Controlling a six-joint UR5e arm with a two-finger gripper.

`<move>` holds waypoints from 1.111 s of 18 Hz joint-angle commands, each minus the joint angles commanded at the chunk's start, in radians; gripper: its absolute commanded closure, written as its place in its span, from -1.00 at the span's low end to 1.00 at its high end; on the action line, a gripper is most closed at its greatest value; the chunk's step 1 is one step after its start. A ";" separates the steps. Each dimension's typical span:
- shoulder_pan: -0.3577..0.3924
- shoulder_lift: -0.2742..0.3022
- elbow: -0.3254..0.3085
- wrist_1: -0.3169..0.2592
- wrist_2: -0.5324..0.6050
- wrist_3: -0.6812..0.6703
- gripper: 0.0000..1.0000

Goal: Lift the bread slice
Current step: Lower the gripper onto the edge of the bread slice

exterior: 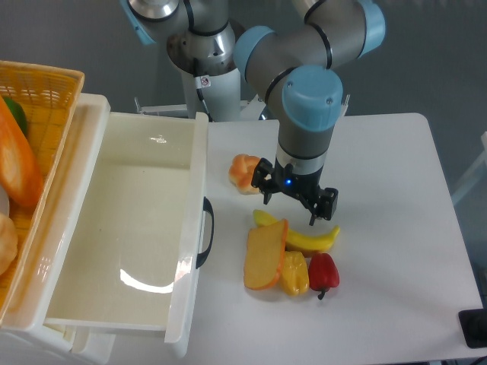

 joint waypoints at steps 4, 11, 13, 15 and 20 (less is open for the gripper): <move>0.003 -0.014 -0.015 -0.001 -0.003 -0.018 -1.00; 0.009 -0.100 0.006 0.000 -0.006 -0.054 -1.00; 0.011 -0.126 0.017 0.002 -0.006 -0.054 -1.00; 0.011 -0.140 0.024 0.002 -0.006 -0.052 -1.00; 0.011 -0.161 0.023 0.000 -0.006 -0.052 -1.00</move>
